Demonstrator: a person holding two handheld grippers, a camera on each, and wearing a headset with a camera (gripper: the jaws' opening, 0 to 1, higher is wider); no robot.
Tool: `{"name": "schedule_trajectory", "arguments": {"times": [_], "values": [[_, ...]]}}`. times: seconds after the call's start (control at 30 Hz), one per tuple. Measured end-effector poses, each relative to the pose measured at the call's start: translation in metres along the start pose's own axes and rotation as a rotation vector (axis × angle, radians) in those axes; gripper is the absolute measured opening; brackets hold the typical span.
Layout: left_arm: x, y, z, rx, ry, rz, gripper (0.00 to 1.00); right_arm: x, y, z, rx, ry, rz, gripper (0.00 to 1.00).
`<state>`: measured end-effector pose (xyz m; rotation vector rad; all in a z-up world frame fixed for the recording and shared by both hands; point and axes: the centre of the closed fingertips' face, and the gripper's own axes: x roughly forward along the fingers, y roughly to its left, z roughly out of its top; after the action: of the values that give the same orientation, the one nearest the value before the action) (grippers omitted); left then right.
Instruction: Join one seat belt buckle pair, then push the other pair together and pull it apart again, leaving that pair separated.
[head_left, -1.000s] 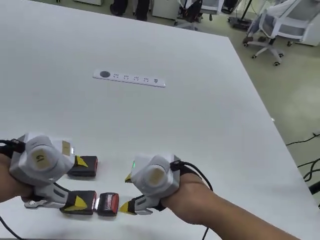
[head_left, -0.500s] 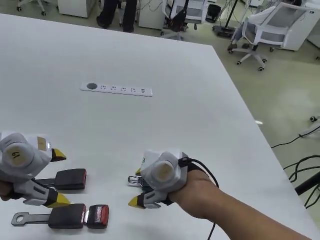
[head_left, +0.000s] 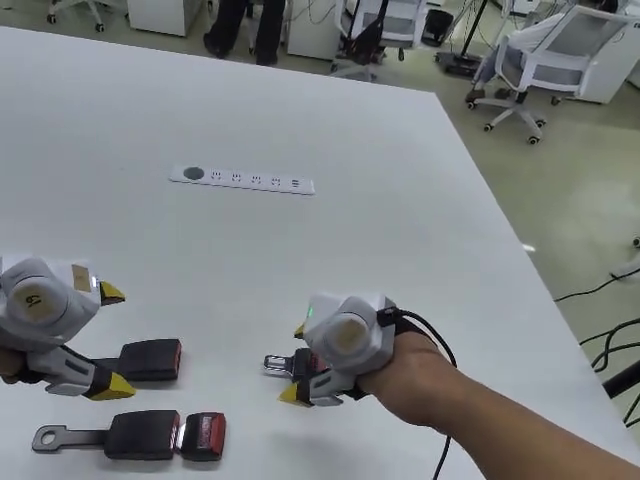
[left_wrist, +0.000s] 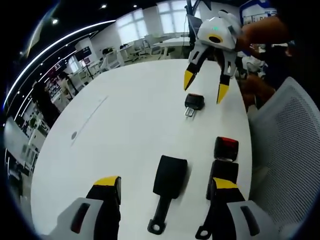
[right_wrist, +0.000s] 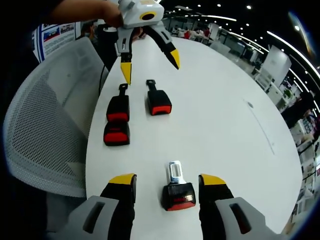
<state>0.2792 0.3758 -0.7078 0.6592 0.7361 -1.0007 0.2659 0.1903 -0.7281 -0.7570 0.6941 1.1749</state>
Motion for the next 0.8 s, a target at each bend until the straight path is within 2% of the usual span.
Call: {"name": "schedule_trajectory", "arguments": {"times": [0.2, 0.33, 0.37, 0.5, 0.67, 0.8], "values": [[0.006, 0.012, -0.008, 0.014, 0.022, -0.001, 0.74, -0.001, -0.011, -0.006, 0.003, 0.012, -0.01, 0.49], [0.009, 0.011, -0.01, 0.018, 0.033, -0.01, 0.74, 0.006, -0.016, -0.012, 0.008, 0.015, -0.008, 0.49], [0.01, 0.012, -0.01, 0.02, 0.036, -0.012, 0.74, 0.002, -0.014, -0.01, 0.006, 0.018, -0.007, 0.49], [0.014, 0.013, -0.01, 0.031, 0.044, -0.022, 0.73, 0.008, -0.018, -0.015, 0.005, 0.023, -0.003, 0.5], [0.016, 0.016, -0.009, 0.031, 0.041, -0.025, 0.72, 0.006, -0.02, -0.017, 0.004, 0.026, 0.0, 0.5], [0.018, 0.013, -0.014, 0.04, 0.054, -0.04, 0.71, 0.009, -0.021, -0.021, 0.015, 0.024, 0.005, 0.5]]}}
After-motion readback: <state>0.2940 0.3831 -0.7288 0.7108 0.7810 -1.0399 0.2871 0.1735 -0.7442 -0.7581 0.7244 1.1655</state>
